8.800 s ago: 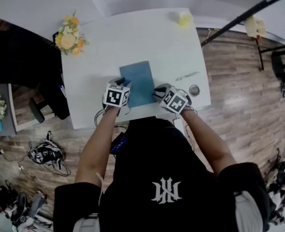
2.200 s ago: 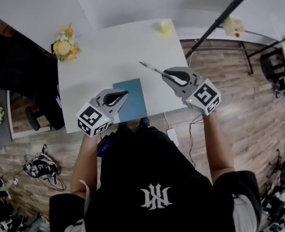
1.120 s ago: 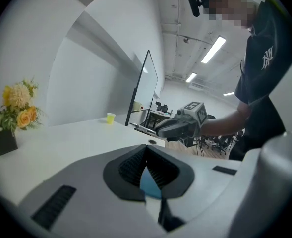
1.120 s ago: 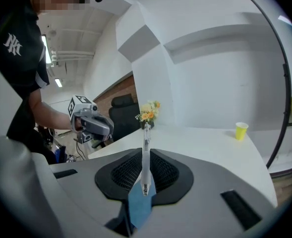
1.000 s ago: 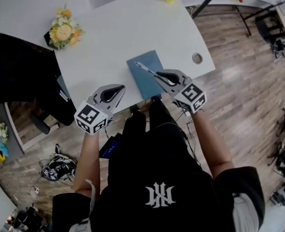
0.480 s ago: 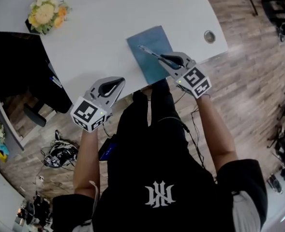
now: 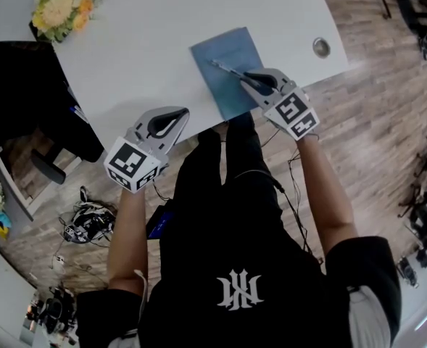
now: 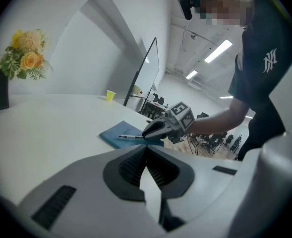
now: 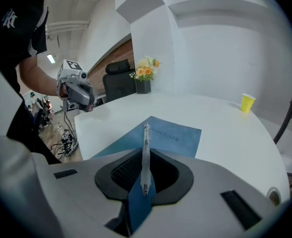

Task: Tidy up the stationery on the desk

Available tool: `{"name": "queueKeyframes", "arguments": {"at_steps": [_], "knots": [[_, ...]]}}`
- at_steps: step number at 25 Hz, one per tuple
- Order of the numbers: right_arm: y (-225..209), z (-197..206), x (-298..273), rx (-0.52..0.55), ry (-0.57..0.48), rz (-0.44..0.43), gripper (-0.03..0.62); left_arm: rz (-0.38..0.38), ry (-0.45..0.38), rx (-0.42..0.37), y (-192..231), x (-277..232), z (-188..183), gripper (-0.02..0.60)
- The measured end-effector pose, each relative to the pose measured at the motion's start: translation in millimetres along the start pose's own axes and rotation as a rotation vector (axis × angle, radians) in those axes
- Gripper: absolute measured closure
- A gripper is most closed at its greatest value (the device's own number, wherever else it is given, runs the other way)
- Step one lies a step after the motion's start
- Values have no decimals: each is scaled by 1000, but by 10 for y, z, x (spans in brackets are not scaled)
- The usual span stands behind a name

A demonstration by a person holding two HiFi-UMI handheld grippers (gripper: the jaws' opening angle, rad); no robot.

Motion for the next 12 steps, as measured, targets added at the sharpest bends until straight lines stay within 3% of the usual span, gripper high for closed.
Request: {"name": "queueKeyframes", "arguments": {"at_steps": [12], "knots": [[32,103,2,29,43,5,523,-1,8,-10,-60,-36,58,578]]}}
Point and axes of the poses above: the fingertips, and each gripper's own axes: x backward along the fingers, y to its left, z out of its underside, the point moved 1 cm from there along x, backward along the fingers, and after that the axes turned 12 degrees about x, right-handed, at the moved point
